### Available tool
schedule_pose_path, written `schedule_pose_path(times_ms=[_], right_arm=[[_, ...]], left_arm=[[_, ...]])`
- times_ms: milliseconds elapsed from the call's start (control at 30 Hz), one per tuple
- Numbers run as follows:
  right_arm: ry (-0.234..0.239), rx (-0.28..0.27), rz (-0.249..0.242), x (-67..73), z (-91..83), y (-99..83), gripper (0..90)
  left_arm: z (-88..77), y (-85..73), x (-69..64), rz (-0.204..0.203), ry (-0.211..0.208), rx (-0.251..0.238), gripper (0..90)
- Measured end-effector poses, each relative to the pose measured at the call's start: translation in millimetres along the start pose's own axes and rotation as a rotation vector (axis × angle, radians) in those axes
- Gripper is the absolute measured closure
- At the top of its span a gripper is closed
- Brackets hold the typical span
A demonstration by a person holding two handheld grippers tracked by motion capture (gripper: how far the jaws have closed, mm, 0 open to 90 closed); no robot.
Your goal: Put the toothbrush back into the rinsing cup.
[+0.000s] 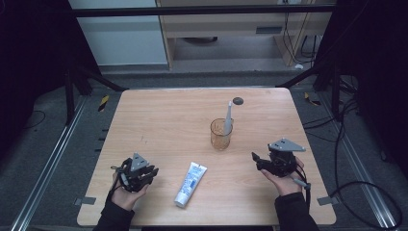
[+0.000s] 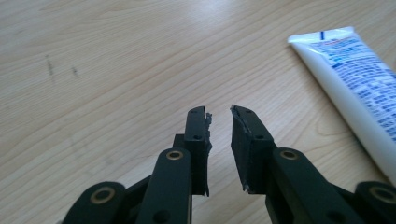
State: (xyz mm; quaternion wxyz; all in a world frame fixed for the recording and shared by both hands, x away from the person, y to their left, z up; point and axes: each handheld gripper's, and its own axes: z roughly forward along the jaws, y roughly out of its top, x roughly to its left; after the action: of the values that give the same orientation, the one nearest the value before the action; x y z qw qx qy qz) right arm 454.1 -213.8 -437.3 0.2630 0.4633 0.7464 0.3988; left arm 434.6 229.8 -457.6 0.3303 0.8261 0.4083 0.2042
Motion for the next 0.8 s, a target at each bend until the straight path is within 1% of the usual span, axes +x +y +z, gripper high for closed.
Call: schedule_pose_path(times_ms=[33, 133, 233, 300, 400, 467, 567, 633, 667, 700, 733, 767, 800], right_arm=[[-0.001, 0.004, 0.005, -2.0, -1.4, -4.8, 30.7], [-0.003, 0.013, 0.009, -4.4, -2.7, -10.1, 30.7], [-0.006, 0.024, 0.013, -6.6, -2.0, -15.3, 30.0], [-0.012, 0.031, 0.016, -8.5, -0.3, -19.0, 29.4], [-0.025, 0.052, 0.021, -11.0, 2.9, -23.5, 28.3], [-0.035, 0.060, 0.017, -13.4, 4.0, -25.6, 27.4], [-0.040, 0.059, 0.030, -16.8, 3.3, -27.0, 26.2], [-0.043, 0.058, 0.028, -18.0, 2.6, -27.1, 26.0], [-0.050, 0.057, 0.033, -19.2, 2.0, -27.3, 25.7], [-0.050, 0.057, 0.033, -19.2, 2.0, -27.3, 25.7], [-0.056, 0.060, 0.026, -19.7, 2.4, -28.0, 25.6], [-0.058, 0.063, 0.025, -19.6, 2.8, -28.2, 25.4], [-0.058, 0.066, 0.022, -19.5, 3.2, -28.6, 25.1]], left_arm=[[1.5, 2.2, -4.5, 0.000, -0.011, -0.002, 73.9], [3.3, 5.7, -9.5, 0.000, -0.024, 0.000, 71.3], [4.4, 9.2, -11.9, -0.002, -0.034, 0.003, 67.8], [4.8, 12.5, -14.0, -0.013, -0.040, -0.001, 65.3], [4.6, 15.8, -16.6, -0.011, -0.048, -0.007, 61.8], [4.3, 20.6, -20.4, -0.010, -0.056, -0.005, 59.2], [3.9, 25.1, -24.5, -0.010, -0.066, -0.008, 56.4], [4.0, 27.4, -26.0, -0.013, -0.071, -0.007, 55.4], [3.8, 31.4, -28.2, -0.007, -0.077, -0.010, 54.4], [3.8, 31.4, -28.2, -0.007, -0.077, -0.010, 53.8], [3.9, 36.4, -32.1, -0.003, -0.085, -0.016, 53.2], [3.9, 36.4, -32.1, -0.003, -0.085, -0.016, 52.8], [3.4, 40.8, -36.7, 0.004, -0.095, -0.014, 52.3]])
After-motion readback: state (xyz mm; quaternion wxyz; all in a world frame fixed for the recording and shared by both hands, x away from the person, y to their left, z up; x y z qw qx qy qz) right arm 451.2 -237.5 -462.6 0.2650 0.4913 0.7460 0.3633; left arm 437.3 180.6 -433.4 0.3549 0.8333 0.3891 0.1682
